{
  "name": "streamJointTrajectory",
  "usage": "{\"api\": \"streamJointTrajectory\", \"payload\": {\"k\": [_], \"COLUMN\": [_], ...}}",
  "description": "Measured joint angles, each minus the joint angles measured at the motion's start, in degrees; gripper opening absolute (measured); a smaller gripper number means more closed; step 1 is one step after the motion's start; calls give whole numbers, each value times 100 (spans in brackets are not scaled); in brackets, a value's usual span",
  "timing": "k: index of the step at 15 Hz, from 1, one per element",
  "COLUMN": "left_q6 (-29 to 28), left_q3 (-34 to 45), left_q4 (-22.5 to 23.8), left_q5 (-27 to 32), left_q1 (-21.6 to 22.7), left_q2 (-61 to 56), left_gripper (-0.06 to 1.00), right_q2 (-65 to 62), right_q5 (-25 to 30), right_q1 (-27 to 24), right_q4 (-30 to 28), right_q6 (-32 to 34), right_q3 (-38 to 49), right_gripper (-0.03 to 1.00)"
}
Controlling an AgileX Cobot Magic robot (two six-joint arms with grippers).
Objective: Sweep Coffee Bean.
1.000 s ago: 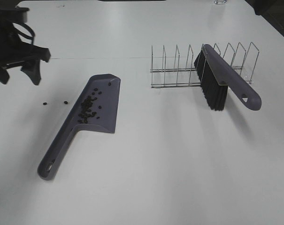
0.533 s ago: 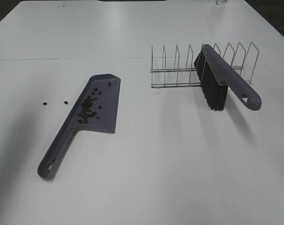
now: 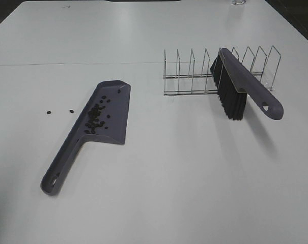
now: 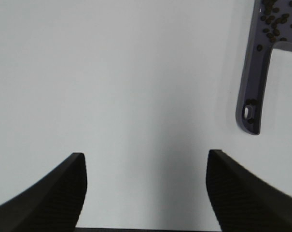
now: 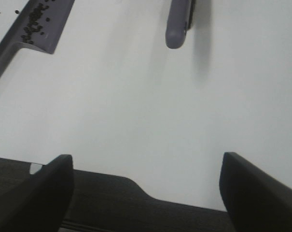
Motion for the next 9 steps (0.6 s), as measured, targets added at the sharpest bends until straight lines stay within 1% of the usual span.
{"api": "streamJointTrajectory", "payload": {"k": [1,3,5,7,9], "left_q6": [0,0,0,17,92], "left_q3": [69,407,659,802,865], "left_q4": [6,57,74,80,86], "left_q5": [0,40,115,149,189], "left_q1": [0,0,0,0,0], "left_q2": [-201,-1129,-1988,-2739,-3346], "left_gripper": [64,64,64,64,64], "right_q2": [-286,-957,-1547,-2108,-2584], "right_q5": [0,0,0,0,-172], "right_q1": [0,0,0,0,0], "right_q4": [-160,-338,-338,-298,-252], "right_q6": [0,-166,-367,-418,-441], "right_q3": [264,688,1020,1243,1432], "right_gripper": [73,73,73,73,73]}}
